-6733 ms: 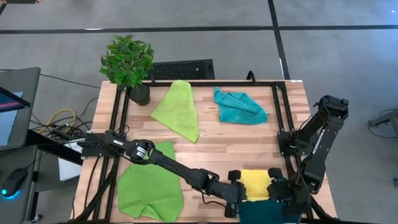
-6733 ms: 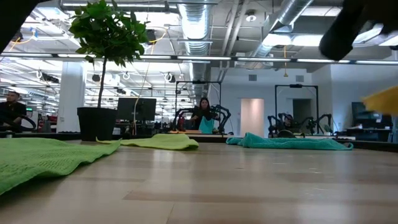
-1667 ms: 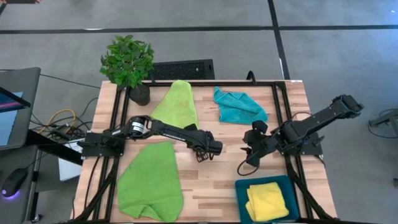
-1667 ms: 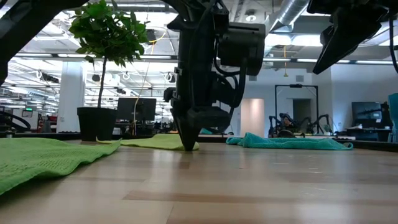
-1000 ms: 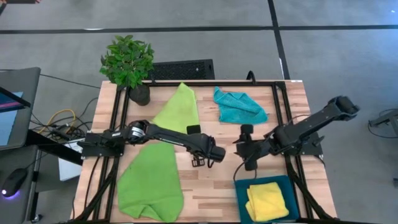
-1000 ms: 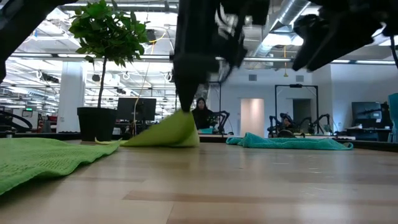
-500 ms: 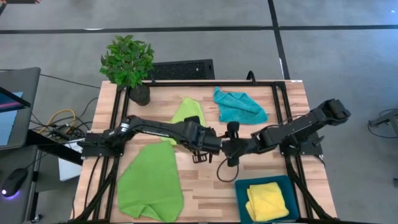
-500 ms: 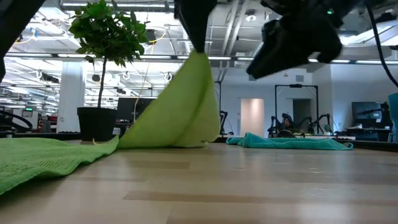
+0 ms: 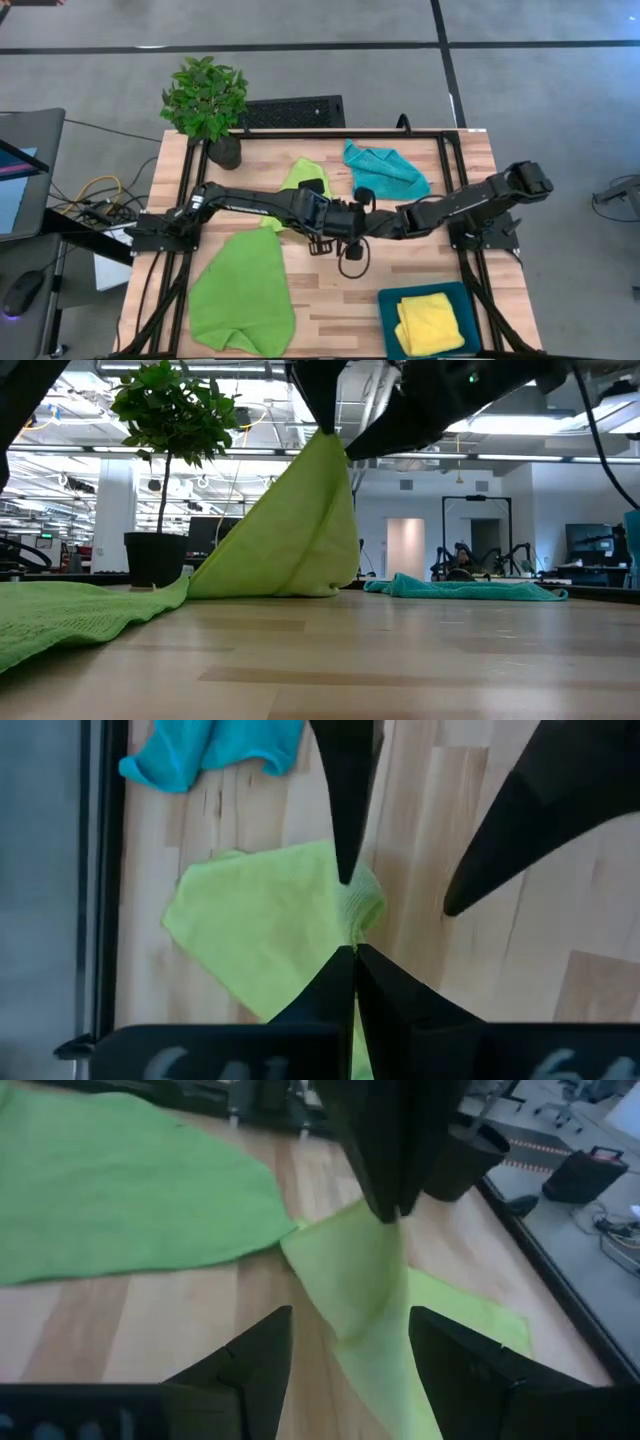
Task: Fold microfiber towels
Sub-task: Fold the light green towel
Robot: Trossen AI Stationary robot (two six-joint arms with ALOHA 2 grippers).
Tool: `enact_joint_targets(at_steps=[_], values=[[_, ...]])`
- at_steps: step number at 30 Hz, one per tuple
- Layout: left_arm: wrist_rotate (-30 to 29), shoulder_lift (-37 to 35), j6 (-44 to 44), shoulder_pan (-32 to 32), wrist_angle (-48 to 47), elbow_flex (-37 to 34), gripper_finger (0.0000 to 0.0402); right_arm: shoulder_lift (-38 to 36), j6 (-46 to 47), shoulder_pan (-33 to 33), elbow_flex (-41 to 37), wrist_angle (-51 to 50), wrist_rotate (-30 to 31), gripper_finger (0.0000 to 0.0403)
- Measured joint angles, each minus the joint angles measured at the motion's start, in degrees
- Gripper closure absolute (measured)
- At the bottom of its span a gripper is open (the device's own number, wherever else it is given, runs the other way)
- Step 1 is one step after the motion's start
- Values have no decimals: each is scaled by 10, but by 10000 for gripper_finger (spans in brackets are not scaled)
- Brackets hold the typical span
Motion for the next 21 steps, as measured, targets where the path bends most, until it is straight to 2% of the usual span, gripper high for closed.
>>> enact_joint_targets(at_steps=[7,14,21], values=[[2,0,11,1,5,0,402,35,-1,-23,0,67,40,178],[-5,0,26,0,6,17,401,73,-1,-42,0,64,45,178],[-38,-22,15,0,-2,18,401,69,7,-47,-1,18,46,178]])
